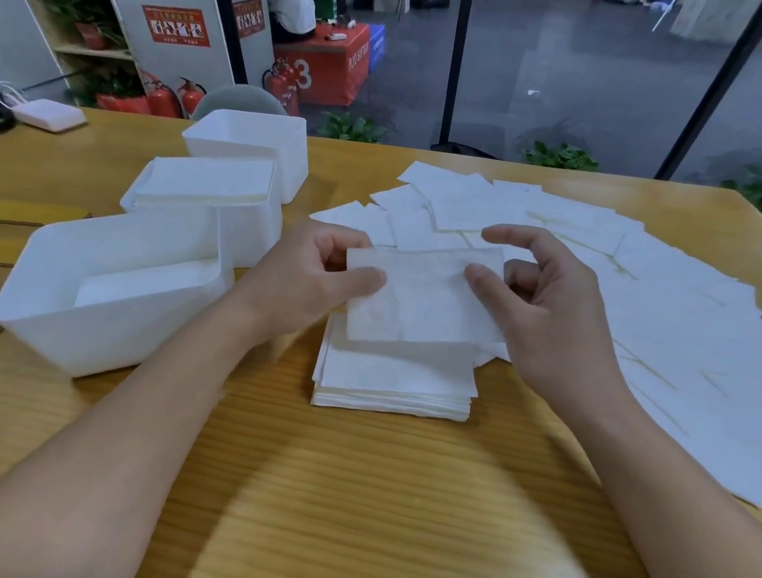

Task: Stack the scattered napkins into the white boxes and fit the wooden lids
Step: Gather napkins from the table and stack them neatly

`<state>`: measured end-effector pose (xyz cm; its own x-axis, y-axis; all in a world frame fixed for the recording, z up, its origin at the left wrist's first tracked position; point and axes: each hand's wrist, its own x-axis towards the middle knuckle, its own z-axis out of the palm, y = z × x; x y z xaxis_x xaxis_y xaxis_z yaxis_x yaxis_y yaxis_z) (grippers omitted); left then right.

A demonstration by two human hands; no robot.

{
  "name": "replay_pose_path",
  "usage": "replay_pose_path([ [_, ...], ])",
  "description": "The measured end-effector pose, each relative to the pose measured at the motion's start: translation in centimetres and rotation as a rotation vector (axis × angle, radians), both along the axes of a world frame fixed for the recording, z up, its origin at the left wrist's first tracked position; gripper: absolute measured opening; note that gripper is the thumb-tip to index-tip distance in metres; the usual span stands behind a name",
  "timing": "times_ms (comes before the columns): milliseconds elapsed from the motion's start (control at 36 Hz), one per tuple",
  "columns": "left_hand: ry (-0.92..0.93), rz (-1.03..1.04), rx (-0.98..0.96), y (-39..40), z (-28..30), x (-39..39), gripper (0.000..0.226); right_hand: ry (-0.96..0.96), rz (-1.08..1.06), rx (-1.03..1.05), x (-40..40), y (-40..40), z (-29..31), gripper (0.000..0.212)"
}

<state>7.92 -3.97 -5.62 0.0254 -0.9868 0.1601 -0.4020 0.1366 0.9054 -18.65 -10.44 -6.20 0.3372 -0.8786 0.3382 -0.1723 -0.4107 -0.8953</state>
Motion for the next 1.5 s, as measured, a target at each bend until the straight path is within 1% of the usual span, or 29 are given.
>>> replay_pose_path([
  [111,-0.161,-0.054,0.133,0.3,0.3,0.2,0.038,0.207,0.030,0.001,0.0,0.3,-0.4,0.030],
  [194,-0.270,-0.034,0.213,0.5,0.6,0.2,0.036,0.359,0.082,0.016,0.1,0.5,-0.8,0.033],
  [306,-0.343,-0.019,0.258,0.6,0.9,0.1,0.039,0.414,0.097,-0.007,0.1,0.5,-1.2,0.034],
  [389,-0.390,-0.054,0.297,0.7,0.8,0.1,0.043,0.467,0.028,-0.058,0.0,0.4,-1.5,0.037],
  [444,-0.420,-0.059,0.308,0.6,0.6,0.2,0.045,0.533,-0.039,-0.129,0.1,0.1,-1.9,0.042],
  [500,-0.445,-0.054,0.291,0.4,0.3,0.3,0.052,0.625,-0.092,-0.203,0.2,-0.3,-2.4,0.049],
  [556,-0.473,-0.039,0.260,0.3,0.2,0.2,0.061,0.712,-0.116,-0.218,0.2,-0.9,-3.0,0.054],
  [611,-0.505,0.023,0.208,0.2,0.0,0.0,0.066,0.760,-0.093,-0.199,0.3,-1.3,-3.5,0.056],
  [639,-0.515,0.076,0.168,0.1,-0.1,-0.1,0.067,0.761,-0.076,-0.197,0.3,-1.5,-3.8,0.053],
  [722,-0.528,0.209,0.020,0.0,-0.7,-0.5,0.066,0.736,-0.035,-0.244,0.4,-2.0,-4.2,0.034],
  [778,-0.546,0.242,-0.038,-0.4,-1.1,-0.4,0.062,0.706,-0.015,-0.255,0.6,-2.3,-4.1,0.034],
  [861,-0.552,0.157,-0.044,-1.2,-2.0,-0.1,0.051,0.657,0.018,-0.270,0.8,-2.1,-3.8,0.036],
  [944,-0.612,0.049,-0.007,-1.4,-3.0,-0.3,0.033,0.640,0.067,-0.275,0.9,-1.8,-3.3,0.038],
  [972,-0.633,0.034,0.013,-1.4,-3.2,-0.4,0.030,0.637,0.085,-0.282,0.9,-1.9,-3.3,0.037],
  [1056,-0.640,0.025,0.072,-1.2,-3.4,-0.5,0.032,0.648,0.120,-0.294,0.8,-2.2,-3.6,0.035],
  [1111,-0.679,0.025,0.077,-1.2,-3.2,-0.6,0.035,0.670,0.129,-0.289,0.7,-2.2,-3.9,0.035],
  [1139,-0.703,0.023,0.075,-1.3,-3.2,-0.7,0.036,0.677,0.130,-0.288,0.7,-2.2,-3.9,0.038],
  [1194,-0.723,0.035,0.042,-1.2,-2.9,-0.8,0.035,0.674,0.123,-0.285,0.6,-1.9,-4.0,0.052],
  [1250,-0.697,0.067,-0.030,-1.0,-2.6,-0.9,0.031,0.655,0.087,-0.267,0.6,-1.7,-3.9,0.062],
  [1333,-0.573,0.116,-0.153,-0.5,-1.9,-1.1,0.025,0.588,0.004,-0.244,0.6,-1.3,-3.5,0.060],
  [1389,-0.486,0.104,-0.211,-0.2,-1.5,-1.4,0.019,0.530,-0.016,-0.270,0.6,-1.0,-3.2,0.069],
  [1444,-0.405,0.064,-0.224,0.1,-1.3,-1.7,0.017,0.509,-0.005,-0.325,0.6,-0.9,-2.8,0.079],
  [1500,-0.336,0.023,-0.201,0.3,-1.4,-2.1,0.017,0.510,0.012,-0.405,0.8,-1.0,-2.8,0.077],
])
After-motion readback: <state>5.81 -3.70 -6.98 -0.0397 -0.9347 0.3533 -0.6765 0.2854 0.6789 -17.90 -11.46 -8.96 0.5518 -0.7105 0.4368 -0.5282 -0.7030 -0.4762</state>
